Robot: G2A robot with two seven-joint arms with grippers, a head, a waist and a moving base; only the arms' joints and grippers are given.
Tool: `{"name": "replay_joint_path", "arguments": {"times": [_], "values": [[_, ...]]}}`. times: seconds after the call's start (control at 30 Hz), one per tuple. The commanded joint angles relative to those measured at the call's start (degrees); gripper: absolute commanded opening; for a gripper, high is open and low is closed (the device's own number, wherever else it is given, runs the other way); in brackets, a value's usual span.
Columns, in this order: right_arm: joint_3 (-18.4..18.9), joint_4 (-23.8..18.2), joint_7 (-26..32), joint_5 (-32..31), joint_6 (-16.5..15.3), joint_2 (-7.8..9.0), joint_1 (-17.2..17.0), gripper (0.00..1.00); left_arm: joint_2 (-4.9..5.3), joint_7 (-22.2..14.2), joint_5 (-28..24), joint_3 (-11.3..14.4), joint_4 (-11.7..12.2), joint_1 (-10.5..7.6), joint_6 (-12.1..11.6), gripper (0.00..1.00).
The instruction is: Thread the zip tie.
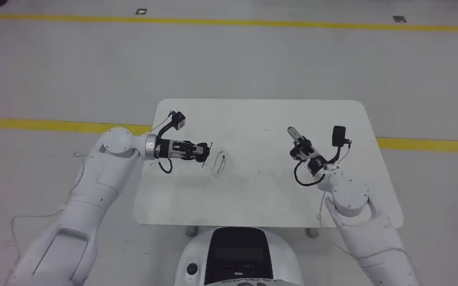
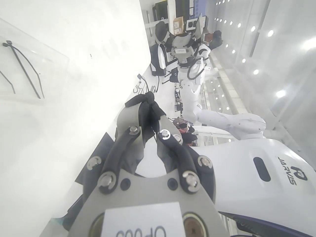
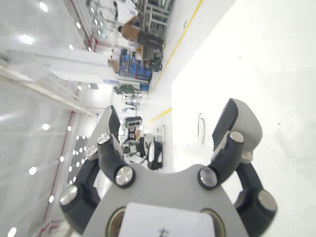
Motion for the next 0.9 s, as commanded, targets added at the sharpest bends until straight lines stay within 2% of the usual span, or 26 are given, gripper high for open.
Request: {"name": "replay_joint_path", "arguments": {"times": [0.0,0.07,0.33,0.4,0.43,0.53,0.67,0.87], "values": [[-3.11,1.81,1.1,-1.17,1.1,-0.39,2.43,1.0,0.0,0.0,0.0,0.0,0.0,0.0,0.0,0.0],[-4.67,2.7,1.41,-2.31,1.37,-0.63,3.74,1.0,0.0,0.0,0.0,0.0,0.0,0.0,0.0,0.0],[-4.67,2.7,1.41,-2.31,1.37,-0.63,3.74,1.0,-0.01,0.39,-0.06,0.02,-0.09,0.11,0.08,0.0],[-4.95,2.42,2.28,-1.67,-0.02,-0.69,3.67,1.0,0.05,1.26,0.11,0.3,-0.88,0.55,0.16,0.0],[-5.17,2.89,4.92,-0.6,-0.61,-0.69,4.04,1.0,0.14,1.16,0.12,0.35,-0.73,0.6,0.0,0.0],[-6.28,4.07,10.71,-1.21,0.09,-0.64,6.37,1.0,0.28,0.0,-2.58,0.66,-0.97,0.92,0.0,0.0],[-9.13,6.23,18.19,-1.2,0.33,-0.96,11.21,1.0,1.27,0.0,-3.9,1.17,-1.33,1.0,0.0,0.0],[-14.23,10.78,23.84,-0.27,1.38,-2.09,17.75,1.0,3.01,0.0,-5.41,2.36,-2.5,1.43,0.0,0.0]]}}
